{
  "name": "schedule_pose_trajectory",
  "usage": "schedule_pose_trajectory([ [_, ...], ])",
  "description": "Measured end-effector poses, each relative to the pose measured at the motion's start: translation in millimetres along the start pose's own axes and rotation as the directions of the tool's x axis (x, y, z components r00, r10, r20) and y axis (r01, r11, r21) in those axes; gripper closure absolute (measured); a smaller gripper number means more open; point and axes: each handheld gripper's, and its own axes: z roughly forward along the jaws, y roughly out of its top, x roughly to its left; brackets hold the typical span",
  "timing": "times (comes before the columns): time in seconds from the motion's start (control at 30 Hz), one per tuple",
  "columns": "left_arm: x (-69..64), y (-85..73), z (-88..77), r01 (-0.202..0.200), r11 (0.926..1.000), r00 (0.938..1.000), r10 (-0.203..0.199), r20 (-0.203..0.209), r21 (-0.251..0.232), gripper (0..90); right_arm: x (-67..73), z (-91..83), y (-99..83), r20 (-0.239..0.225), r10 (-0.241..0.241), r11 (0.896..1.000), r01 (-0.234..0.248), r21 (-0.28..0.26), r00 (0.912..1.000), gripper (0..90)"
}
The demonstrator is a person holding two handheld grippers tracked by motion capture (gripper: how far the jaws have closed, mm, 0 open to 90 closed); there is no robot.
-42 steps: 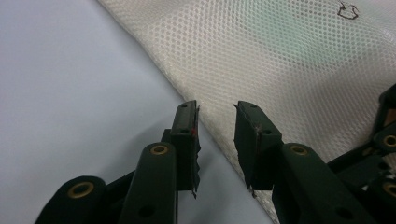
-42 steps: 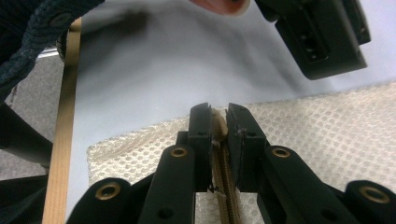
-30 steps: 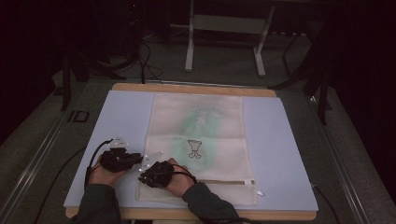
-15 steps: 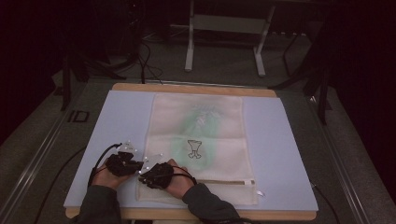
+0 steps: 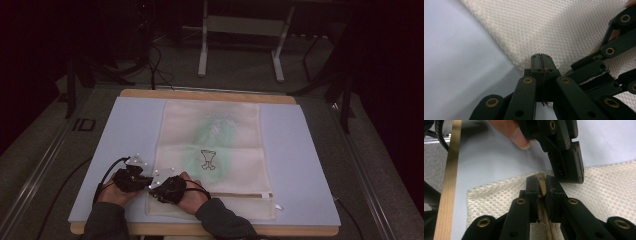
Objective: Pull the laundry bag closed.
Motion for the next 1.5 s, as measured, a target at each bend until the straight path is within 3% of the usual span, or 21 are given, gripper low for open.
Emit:
schedule_pose_trajectory([
  [0.3, -1.8, 2.9, 0.1, -0.023, 0.9993, 0.9996, 0.023, -0.016, 0.028, 90.0, -4.8, -2.6, -1.8, -0.028, 0.016, 1.0, -0.016, 0.002, 0.9995, 82.2],
  [0.5, -0.3, 2.0, 0.3, -0.018, 0.9997, 0.9998, 0.018, -0.006, 0.019, 90.0, -7.3, -7.2, -3.0, -0.036, 0.01, 1.0, -0.009, 0.021, 0.9993, 82.2],
  [0.97, 4.3, 1.8, 0.2, -0.02, 0.9997, 0.9995, 0.02, 0.023, 0.014, 90.0, -6.5, -12.4, -4.7, -0.031, 0.002, 0.999, 0.0, 0.041, 0.9995, 82.1],
  [1.2, 4.1, 1.2, -0.1, -0.019, 0.9998, 0.9996, 0.019, 0.022, 0.011, 90.0, -3.8, -18.0, -4.2, -0.016, -0.023, 0.997, 0.024, 0.074, 0.9996, 82.2],
  [1.5, 3.4, 1.1, 0.2, -0.022, 0.9997, 0.9996, 0.022, 0.019, 0.009, 90.0, -5.5, -22.8, -7.6, -0.017, -0.017, 0.997, 0.018, 0.076, 0.9997, 82.2],
])
